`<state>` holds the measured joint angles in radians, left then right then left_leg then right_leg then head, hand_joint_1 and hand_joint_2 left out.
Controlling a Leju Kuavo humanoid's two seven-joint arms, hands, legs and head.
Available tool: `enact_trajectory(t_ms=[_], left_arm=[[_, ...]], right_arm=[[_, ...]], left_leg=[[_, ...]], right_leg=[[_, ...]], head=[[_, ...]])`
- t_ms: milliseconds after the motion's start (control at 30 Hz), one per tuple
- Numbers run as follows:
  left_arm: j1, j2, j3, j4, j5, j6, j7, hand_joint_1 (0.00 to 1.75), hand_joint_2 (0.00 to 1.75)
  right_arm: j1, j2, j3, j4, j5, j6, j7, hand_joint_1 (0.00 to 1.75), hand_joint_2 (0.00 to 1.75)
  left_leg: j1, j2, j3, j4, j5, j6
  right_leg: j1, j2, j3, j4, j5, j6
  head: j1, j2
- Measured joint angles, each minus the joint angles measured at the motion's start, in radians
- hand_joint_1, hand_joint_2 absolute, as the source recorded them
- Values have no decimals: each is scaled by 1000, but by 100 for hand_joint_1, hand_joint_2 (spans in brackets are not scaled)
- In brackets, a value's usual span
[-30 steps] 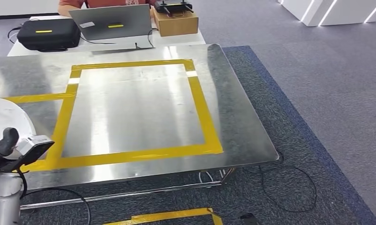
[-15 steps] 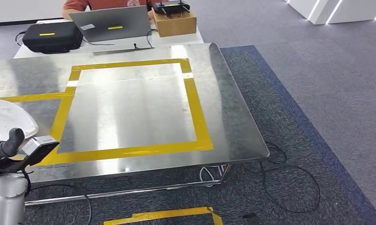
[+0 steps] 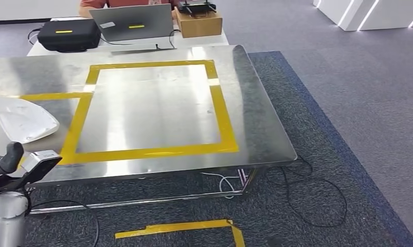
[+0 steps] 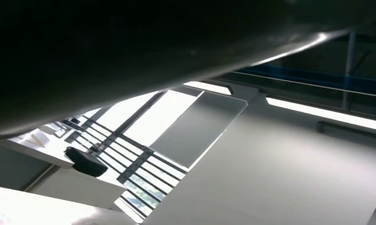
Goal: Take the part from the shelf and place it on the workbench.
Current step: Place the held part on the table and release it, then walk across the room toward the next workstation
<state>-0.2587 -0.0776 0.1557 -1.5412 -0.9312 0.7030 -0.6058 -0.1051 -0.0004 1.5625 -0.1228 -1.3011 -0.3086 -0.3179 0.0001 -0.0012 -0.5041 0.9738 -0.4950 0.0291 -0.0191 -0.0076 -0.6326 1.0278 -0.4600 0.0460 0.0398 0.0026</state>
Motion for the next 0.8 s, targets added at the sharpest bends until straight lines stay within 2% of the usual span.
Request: enact_trajectory(t_ms=[33, 100, 133, 167, 200, 233, 267, 300, 333, 367, 400, 433, 467, 500, 533, 567, 600, 633, 667, 700, 733, 767, 800], left_arm=[[-1, 0, -1, 1, 0, 0, 0, 0, 0], [0, 0, -2, 2, -1, 0, 3, 0, 0], [1, 0, -2, 3, -1, 0, 4, 0, 0], [3, 0, -2, 5, -2, 0, 5, 0, 0], [4, 0, -2, 6, -3, 0, 6, 0, 0], [6, 1, -2, 7, -5, 0, 6, 0, 0], [7, 1, -2, 7, -7, 0, 6, 0, 0], [7, 1, -1, 7, -8, 0, 6, 0, 0], [8, 1, -1, 7, -8, 0, 5, 0, 0], [10, 1, 0, 7, -8, 0, 4, 0, 0], [12, 1, 0, 8, -8, 0, 2, 0, 0], [15, 2, 0, 8, -7, 0, 0, 0, 0], [18, 2, 0, 8, -6, 0, -2, 0, 0], [21, 3, 0, 8, -6, 0, -3, 0, 0], [23, 5, 1, 8, -5, 0, -3, 0, 0], [25, 6, 1, 8, -4, 0, -3, 0, 0], [26, 7, 1, 8, -3, 0, -3, 0, 0], [28, 7, 2, 8, -2, 0, -3, 0, 0], [30, 8, 2, 8, -2, 0, -3, 0, 0], [31, 8, 2, 8, -2, 0, -3, 0, 0], [32, 8, 3, 8, -2, 0, -3, 0, 0], [32, 8, 3, 8, -2, 0, -3, 0, 0], [31, 8, 3, 8, -2, 0, -3, 0, 0]], right_arm=[[0, 0, 0, 0, 1, 0, 2, 0, 0], [0, -1, 0, 0, 4, 1, 4, 0, 0], [0, -1, 0, 0, 6, 1, 5, 0, 0], [0, -1, 0, 0, 7, 1, 6, 0, 0], [0, -1, 0, 0, 8, 1, 8, 0, 0], [0, -1, 0, 0, 10, 1, 10, 0, 0], [-1, -3, 0, 0, 13, 1, 12, 0, 0], [-2, -4, 0, 0, 16, 1, 13, 0, 0], [-4, -6, 0, 0, 19, 1, 14, 0, 0], [-5, -7, 0, 0, 23, 1, 16, 0, 0], [-5, -7, 0, 0, 25, 2, 17, 0, 0], [-4, -7, 0, 0, 26, 2, 19, 0, 0], [-4, -7, 0, 0, 27, 4, 20, 0, 0], [-3, -7, 0, 0, 27, 5, 21, 0, 0], [-4, -7, 0, 0, 28, 6, 22, 0, 0], [-4, -7, 0, 0, 28, 6, 22, 0, 0], [-5, -7, 0, 0, 28, 6, 22, 0, 0], [-5, -7, 0, 0, 28, 6, 22, 0, 0], [-4, -8, 0, 0, 28, 6, 22, 0, 0], [-4, -8, 0, 0, 28, 7, 22, 0, 0], [-4, -7, 0, 0, 29, 7, 22, 0, 0], [-4, -7, 0, 0, 29, 8, 22, 0, 0], [-4, -7, 0, 0, 29, 8, 22, 0, 0]], left_leg=[[2, 1, -10, -3, 12, 6], [0, 2, -37, -2, 31, 14], [-2, 2, -52, -1, 41, 15], [-3, 1, -66, 1, 51, 15], [-3, 1, -79, 3, 59, 13], [-4, 0, -92, 7, 67, 11], [-4, -1, -103, 10, 74, 8], [-5, -1, -113, 15, 80, 4], [-6, -1, -121, 20, 86, -1], [-7, -1, -127, 22, 94, -6], [-7, -1, -131, 23, 102, -12], [-6, -2, -133, 22, 110, -18], [-5, -2, -138, 26, 105, -24], [-3, -3, -144, 41, 84, -30], [-1, -3, -156, 76, 44, -36], [2, -3, -171, 132, -10, -41], [6, -3, -186, 200, -58, -46], [9, -2, -196, 263, -88, -51], [11, -2, -195, 304, -95, -55], [14, -2, -180, 312, -78, -57], [16, -2, -152, 288, -52, -58], [17, -2, -106, 230, -27, -58], [17, -1, -54, 156, -18, -56]], right_leg=[[0, 2, -17, 41, -40, 3], [0, 5, -57, 169, -131, 7], [0, 5, -68, 225, -154, 8], [0, 5, -66, 255, -155, 10], [0, 5, -49, 253, -138, 10], [0, 5, -11, 209, -110, 7], [1, 7, 42, 139, -88, 3], [2, 9, 97, 62, -78, -1], [3, 10, 141, -4, -77, -5], [5, 12, 165, -42, -83, -8], [8, 12, 171, -58, -85, -11], [8, 11, 163, -60, -81, -16], [7, 8, 155, -62, -73, -24], [5, 4, 148, -64, -64, -34], [3, 1, 139, -66, -53, -42], [2, -2, 130, -66, -42, -48], [2, -4, 117, -66, -32, -50], [2, -5, 104, -64, -21, -50], [2, -6, 90, -62, -12, -49], [2, -7, 75, -58, -3, -46], [1, -8, 62, -54, 4, -44], [0, -9, 50, -48, 10, -40], [1, -9, 38, -42, 15, -35]], head=[[1, 0], [3, 0], [3, 0], [3, 0], [4, 0], [4, 0], [4, 0], [4, 0], [4, 0], [4, 0], [5, 0], [5, 0], [4, 0], [3, 0], [2, 0], [1, 0], [0, 0], [0, 0], [1, 0], [0, 0], [0, 0], [0, 0], [0, 0]])
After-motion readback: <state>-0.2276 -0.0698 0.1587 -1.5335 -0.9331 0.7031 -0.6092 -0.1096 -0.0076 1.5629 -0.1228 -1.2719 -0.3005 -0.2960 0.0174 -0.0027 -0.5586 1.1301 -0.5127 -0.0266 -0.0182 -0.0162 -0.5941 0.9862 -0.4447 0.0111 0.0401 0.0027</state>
